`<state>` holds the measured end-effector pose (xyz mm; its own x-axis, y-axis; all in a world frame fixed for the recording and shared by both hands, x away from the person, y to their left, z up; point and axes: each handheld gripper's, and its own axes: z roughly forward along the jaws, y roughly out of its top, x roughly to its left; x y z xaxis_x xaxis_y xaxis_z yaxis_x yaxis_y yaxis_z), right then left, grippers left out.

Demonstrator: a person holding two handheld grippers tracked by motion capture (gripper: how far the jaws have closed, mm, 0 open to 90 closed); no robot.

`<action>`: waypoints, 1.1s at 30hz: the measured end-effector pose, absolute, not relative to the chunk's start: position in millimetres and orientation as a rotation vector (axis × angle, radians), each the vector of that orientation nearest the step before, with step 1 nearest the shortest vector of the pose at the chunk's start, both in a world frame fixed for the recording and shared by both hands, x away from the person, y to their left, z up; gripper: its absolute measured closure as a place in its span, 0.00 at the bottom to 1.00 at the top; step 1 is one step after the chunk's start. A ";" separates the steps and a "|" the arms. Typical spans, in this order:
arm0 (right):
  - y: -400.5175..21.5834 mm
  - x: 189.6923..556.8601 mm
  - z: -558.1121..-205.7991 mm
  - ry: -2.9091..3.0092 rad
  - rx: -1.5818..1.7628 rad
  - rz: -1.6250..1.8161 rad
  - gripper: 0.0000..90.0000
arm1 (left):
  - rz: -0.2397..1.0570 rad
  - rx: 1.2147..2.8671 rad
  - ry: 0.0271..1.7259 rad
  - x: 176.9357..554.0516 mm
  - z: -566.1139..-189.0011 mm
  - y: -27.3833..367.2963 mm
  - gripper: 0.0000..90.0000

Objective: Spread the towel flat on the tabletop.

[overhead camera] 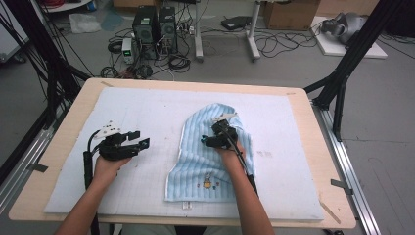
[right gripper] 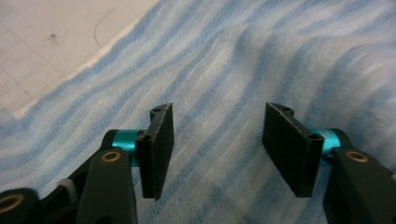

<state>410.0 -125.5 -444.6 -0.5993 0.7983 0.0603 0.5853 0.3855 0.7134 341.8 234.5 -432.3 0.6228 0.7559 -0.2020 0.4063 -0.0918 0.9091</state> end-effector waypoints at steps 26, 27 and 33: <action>-116.8 335.1 -435.3 2.670 0.872 1.280 0.91 | 0.408 1.689 0.993 343.0 -431.2 249.2 0.46; -119.4 335.0 -434.8 2.655 0.898 1.288 0.81 | 0.407 1.687 0.996 343.1 -431.3 249.2 0.46; -125.8 350.5 -421.9 2.453 1.034 1.350 0.52 | 0.417 1.681 1.001 343.8 -431.1 250.3 0.46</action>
<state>350.5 -125.8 -421.9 -0.7493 0.6365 0.1830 0.4952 0.3550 0.7929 343.8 250.3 -431.1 0.5835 0.7854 -0.2066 0.4059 -0.0617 0.9118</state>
